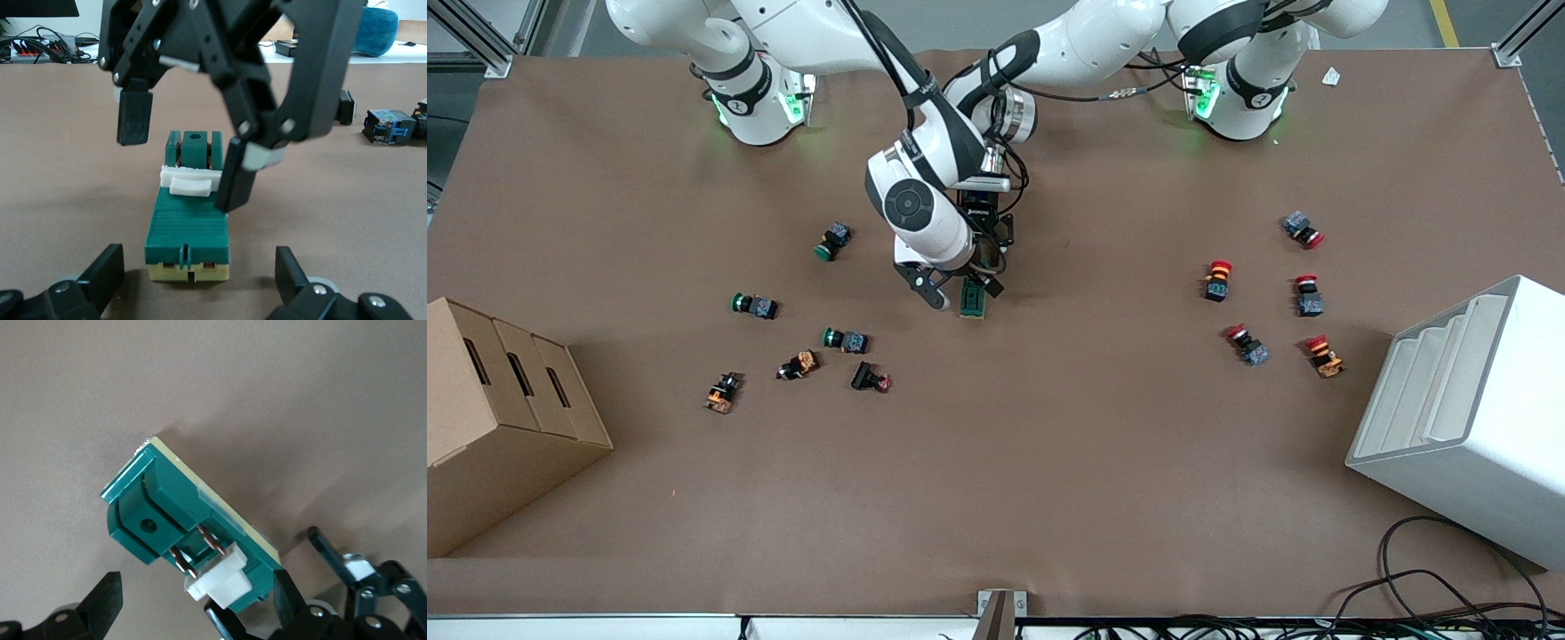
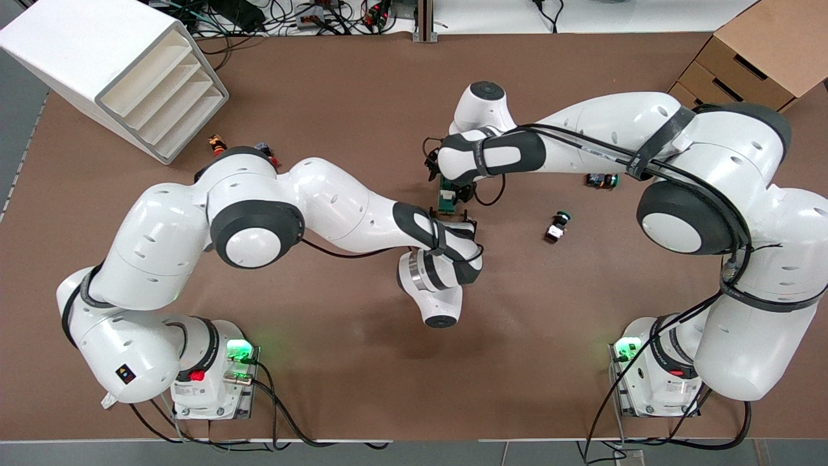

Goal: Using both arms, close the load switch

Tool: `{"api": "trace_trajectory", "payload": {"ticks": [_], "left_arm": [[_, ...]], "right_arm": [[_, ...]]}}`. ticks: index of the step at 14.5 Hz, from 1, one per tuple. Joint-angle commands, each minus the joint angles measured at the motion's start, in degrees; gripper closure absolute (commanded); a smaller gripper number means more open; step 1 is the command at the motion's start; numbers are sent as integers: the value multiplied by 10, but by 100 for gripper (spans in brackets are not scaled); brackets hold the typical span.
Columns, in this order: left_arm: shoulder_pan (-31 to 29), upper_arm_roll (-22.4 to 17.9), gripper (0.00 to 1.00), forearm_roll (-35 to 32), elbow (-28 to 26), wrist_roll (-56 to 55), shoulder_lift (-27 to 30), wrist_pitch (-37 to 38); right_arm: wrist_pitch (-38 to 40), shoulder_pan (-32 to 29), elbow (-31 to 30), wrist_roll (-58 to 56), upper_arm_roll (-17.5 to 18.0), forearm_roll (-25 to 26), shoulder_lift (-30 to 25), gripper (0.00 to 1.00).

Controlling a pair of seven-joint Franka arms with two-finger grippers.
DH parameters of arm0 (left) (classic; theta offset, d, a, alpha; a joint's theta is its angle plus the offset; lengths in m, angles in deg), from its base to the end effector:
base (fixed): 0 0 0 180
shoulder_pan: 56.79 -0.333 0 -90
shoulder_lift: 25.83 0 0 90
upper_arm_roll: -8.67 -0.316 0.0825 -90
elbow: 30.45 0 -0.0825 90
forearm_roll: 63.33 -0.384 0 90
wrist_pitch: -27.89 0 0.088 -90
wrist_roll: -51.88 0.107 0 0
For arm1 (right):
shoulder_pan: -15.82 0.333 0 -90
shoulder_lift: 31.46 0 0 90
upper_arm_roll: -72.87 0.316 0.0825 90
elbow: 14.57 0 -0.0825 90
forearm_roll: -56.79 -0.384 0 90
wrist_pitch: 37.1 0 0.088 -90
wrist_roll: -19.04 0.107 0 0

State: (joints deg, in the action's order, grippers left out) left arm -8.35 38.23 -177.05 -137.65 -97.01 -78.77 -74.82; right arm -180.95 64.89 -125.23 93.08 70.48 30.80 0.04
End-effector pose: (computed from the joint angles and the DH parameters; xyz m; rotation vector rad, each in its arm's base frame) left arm 0.2025 -0.5639 0.0637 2.5554 -0.1074 1.6875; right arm 0.4318 0.4543 0.2022 -2.7192 1.2063 0.3013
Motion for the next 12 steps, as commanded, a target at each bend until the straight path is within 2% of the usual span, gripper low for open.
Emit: {"api": "trace_trajectory", "payload": {"ticks": [1, 8, 12], "left_arm": [[5, -5, 0, -1, 14, -4, -16, 5], [7, -6, 0, -3, 14, -4, -15, 5], [6, -6, 0, -3, 14, -4, -16, 5]], "right_arm": [[-22, 10, 14, 9, -5, -19, 24, 0], [-11, -12, 59, 17, -5, -20, 33, 0], [64, -41, 114, 16, -6, -19, 34, 0]]}}
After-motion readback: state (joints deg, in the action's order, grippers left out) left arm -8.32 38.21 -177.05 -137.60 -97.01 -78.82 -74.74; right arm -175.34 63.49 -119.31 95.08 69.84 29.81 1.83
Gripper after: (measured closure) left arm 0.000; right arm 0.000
